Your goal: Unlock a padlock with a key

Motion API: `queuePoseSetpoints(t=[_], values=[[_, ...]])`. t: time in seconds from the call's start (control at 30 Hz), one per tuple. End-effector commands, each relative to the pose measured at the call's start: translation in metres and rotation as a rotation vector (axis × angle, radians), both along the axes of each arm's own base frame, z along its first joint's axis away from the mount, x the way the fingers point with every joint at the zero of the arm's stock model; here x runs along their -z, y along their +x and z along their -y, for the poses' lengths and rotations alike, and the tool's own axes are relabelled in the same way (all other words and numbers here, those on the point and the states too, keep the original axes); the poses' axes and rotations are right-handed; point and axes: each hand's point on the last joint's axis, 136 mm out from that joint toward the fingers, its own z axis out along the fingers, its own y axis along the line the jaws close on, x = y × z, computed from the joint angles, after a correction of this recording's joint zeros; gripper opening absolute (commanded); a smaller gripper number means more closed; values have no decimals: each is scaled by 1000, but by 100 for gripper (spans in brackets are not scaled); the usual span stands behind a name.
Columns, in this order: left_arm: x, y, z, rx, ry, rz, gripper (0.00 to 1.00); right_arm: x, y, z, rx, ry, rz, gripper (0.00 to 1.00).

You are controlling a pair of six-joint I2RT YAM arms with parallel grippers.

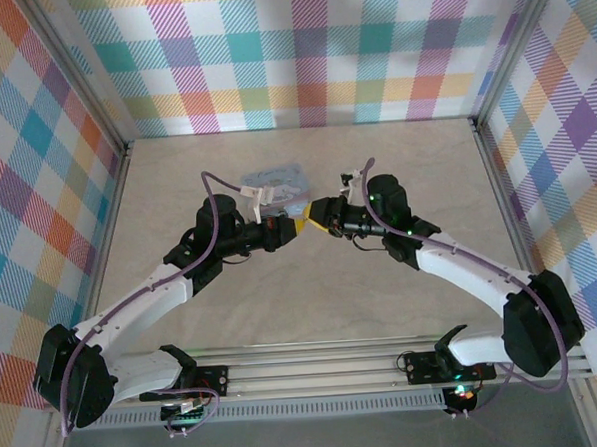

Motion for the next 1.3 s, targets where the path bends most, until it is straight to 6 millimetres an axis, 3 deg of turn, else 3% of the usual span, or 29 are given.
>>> queuePoseSetpoints(t=[0.0, 0.17, 0.3, 0.4, 0.47, 0.53, 0.57, 0.67, 0.73, 0.87, 0.97, 1.1, 1.27], values=[[-3, 1, -4, -16, 4, 31, 0, -6, 0, -6, -27, 52, -1, 24], [1, 3, -5, -29, 17, 23, 0, -13, -1, -12, -65, 85, 20, 0], [8, 4, -9, -52, 48, 5, 2, -12, -2, -12, -80, 70, 46, 0], [11, 5, -14, -76, 74, -6, 19, -14, -5, -11, -96, 42, 92, 0], [14, 4, -19, -98, 97, -24, 41, -18, -7, -7, -125, -29, 162, 0], [17, 6, -28, -145, 129, -65, 53, -20, -8, 1, -159, -176, 256, 0], [18, 6, -31, -152, 140, -80, 55, -17, -8, 8, -184, -288, 299, 0], [15, -2, -32, -105, 136, -80, 54, -13, -11, 27, -271, -521, 405, 0], [7, -9, -30, -56, 115, -38, 53, -16, -18, 30, -341, -555, 474, 0], [-16, -27, -21, 69, 30, 131, 56, -24, -36, 22, -457, -474, 551, 0], [-20, -37, -23, 108, 51, 190, 59, -25, -40, 17, -468, -412, 562, 0], [-26, -39, -20, 130, 45, 155, 59, -26, -42, 13, -463, -353, 570, 0], [-26, -34, -5, 165, -71, 77, 51, -32, -43, 9, -459, -298, 584, 0]])
